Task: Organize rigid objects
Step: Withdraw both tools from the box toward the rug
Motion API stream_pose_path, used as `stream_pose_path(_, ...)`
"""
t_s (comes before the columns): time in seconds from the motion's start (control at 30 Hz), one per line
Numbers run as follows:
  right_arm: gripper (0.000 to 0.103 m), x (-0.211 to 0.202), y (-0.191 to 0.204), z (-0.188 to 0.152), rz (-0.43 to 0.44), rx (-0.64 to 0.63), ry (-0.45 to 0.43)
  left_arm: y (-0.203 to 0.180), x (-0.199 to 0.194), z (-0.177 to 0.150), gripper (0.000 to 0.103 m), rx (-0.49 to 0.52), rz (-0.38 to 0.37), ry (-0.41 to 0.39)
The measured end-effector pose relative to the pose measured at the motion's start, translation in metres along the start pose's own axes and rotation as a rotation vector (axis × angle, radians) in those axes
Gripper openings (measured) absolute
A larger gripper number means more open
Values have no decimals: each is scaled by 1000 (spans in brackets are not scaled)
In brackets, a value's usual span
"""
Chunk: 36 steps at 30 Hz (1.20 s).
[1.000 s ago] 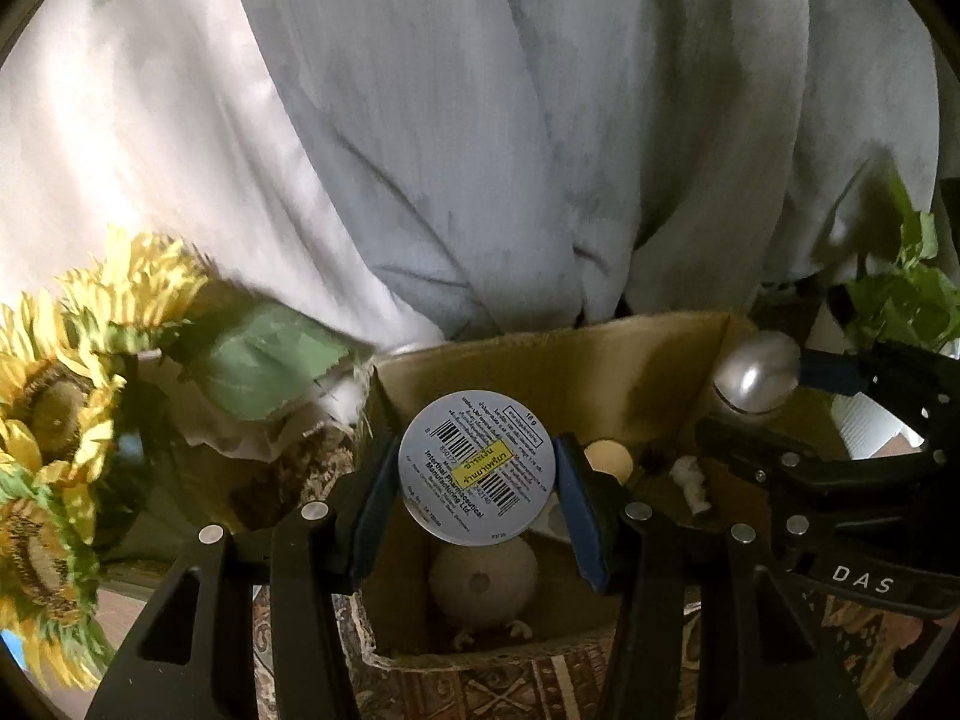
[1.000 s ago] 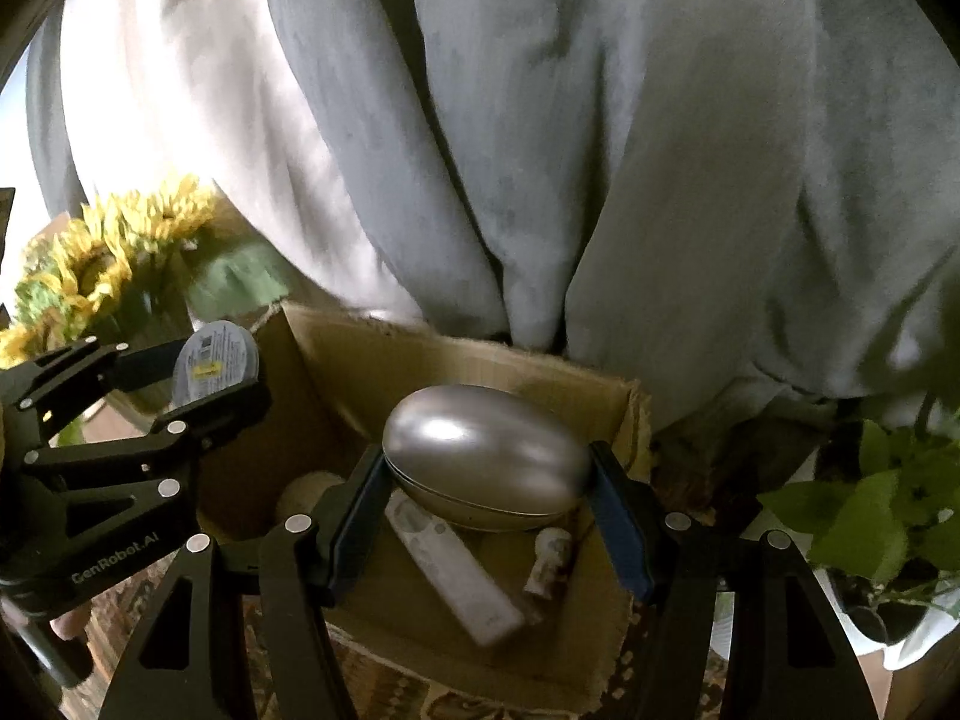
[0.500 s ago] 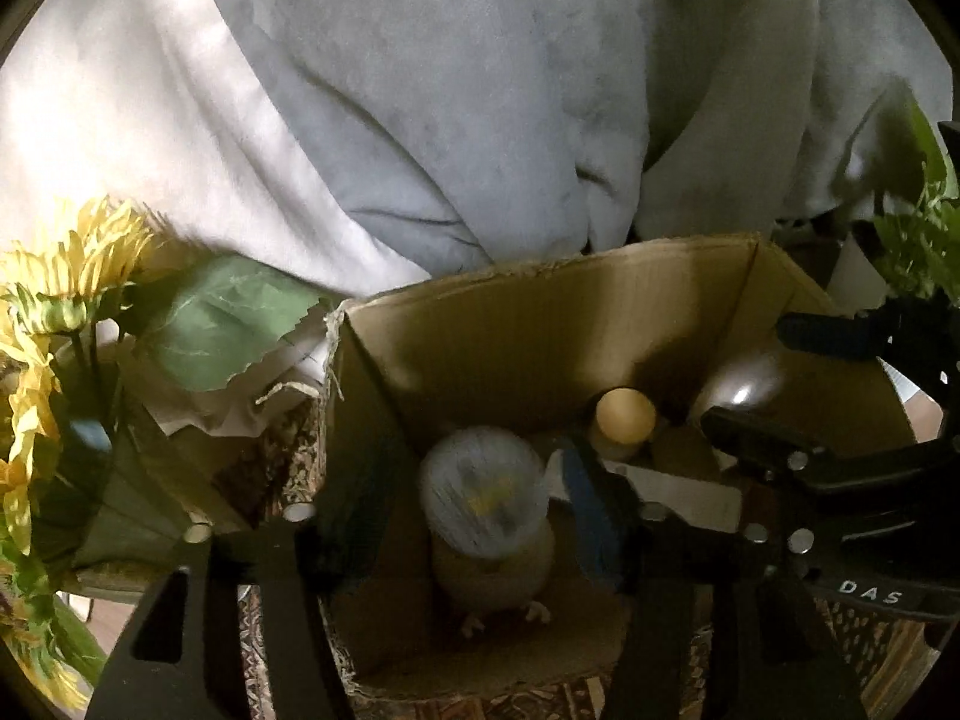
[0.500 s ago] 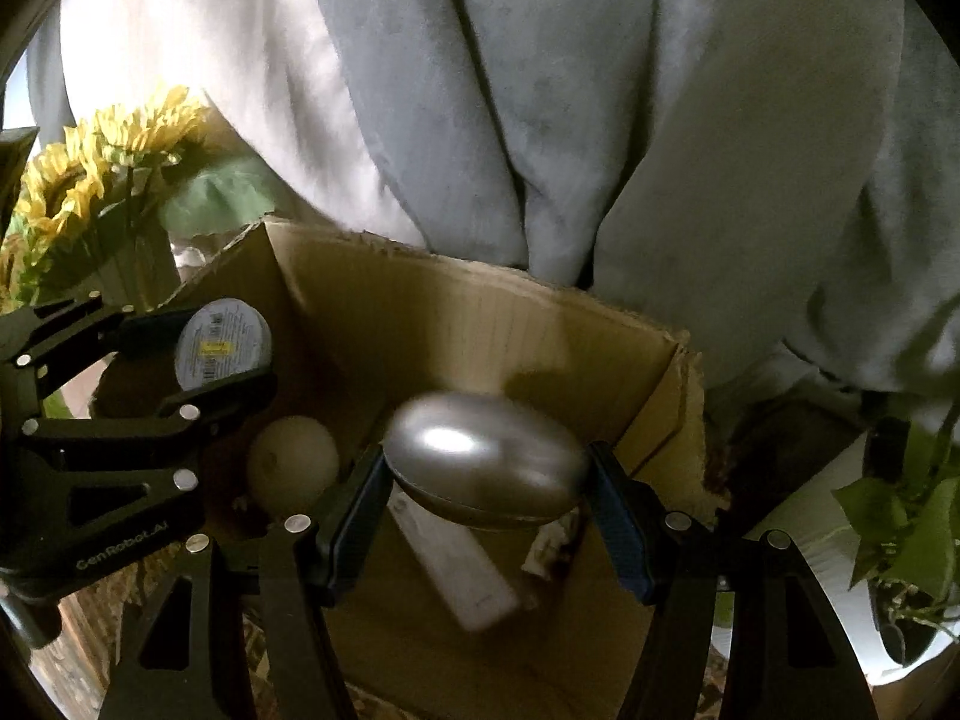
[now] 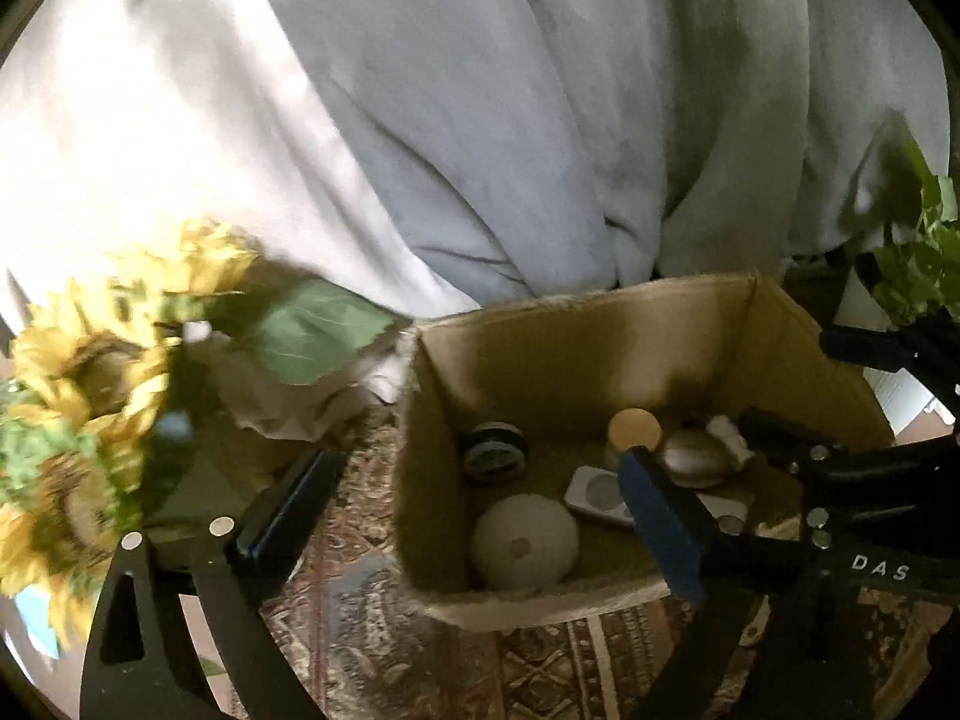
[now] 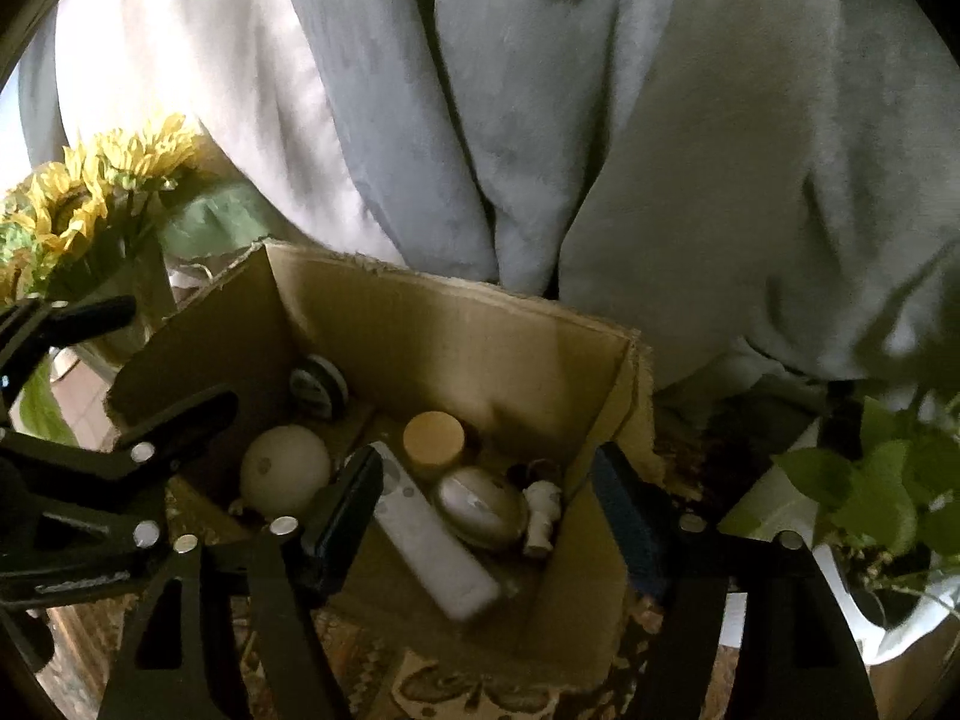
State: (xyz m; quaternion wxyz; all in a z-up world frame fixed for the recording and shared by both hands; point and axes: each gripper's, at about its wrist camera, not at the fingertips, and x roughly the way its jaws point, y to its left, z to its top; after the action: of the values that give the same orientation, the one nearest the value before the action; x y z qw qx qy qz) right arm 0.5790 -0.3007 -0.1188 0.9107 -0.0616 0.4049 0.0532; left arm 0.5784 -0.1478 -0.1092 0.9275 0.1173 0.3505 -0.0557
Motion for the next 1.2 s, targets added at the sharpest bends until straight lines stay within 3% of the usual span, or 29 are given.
stream_pose_path(0.4, 80, -48, 22, -9, -12, -17, -95, 22, -55, -27, 103, -68, 70, -43)
stream_pose_path(0.73, 80, -92, 55, -30, 68, -32, -157, 44, -107, -64, 103, -136, 122, -64)
stream_pose_path(1.2, 80, -123, 98, -58, 211, -60, -183, 61, -166, -120, 103, -218, 243, -73)
